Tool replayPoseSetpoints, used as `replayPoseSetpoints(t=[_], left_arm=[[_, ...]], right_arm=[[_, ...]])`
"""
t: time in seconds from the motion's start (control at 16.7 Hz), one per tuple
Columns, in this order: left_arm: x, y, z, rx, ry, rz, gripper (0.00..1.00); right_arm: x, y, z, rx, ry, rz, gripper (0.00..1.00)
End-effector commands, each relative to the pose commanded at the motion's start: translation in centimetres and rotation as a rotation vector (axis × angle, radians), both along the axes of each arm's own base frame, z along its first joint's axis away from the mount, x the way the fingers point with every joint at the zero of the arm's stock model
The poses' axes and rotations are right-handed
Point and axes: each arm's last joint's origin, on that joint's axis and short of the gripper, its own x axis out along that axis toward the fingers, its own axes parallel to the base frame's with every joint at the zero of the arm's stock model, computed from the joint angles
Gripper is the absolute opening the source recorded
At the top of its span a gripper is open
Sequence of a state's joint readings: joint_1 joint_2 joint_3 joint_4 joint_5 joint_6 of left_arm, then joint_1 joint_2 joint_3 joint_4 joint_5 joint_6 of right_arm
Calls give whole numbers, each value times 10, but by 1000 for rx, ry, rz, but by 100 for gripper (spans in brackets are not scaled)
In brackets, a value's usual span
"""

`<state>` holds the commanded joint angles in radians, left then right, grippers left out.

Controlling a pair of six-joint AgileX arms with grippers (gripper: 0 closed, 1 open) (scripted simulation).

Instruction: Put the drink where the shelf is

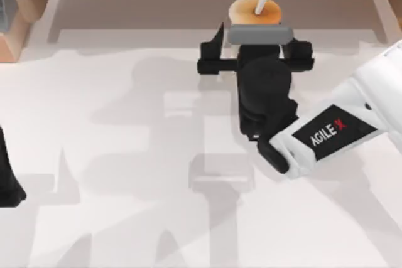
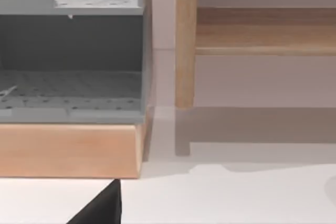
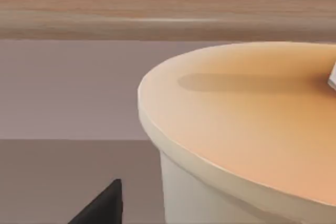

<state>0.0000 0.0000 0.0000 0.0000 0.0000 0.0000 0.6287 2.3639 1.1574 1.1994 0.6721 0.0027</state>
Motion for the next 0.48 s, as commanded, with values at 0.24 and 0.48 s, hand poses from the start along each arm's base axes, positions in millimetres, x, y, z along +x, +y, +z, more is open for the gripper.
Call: replayPoseSetpoints(t=[0.24, 0.48], left_arm=[[0, 0, 0, 0, 0, 0, 100], [0, 0, 0, 0, 0, 0, 100]], right_arm=[[0, 0, 0, 0, 0, 0, 62], [0, 0, 0, 0, 0, 0, 32]])
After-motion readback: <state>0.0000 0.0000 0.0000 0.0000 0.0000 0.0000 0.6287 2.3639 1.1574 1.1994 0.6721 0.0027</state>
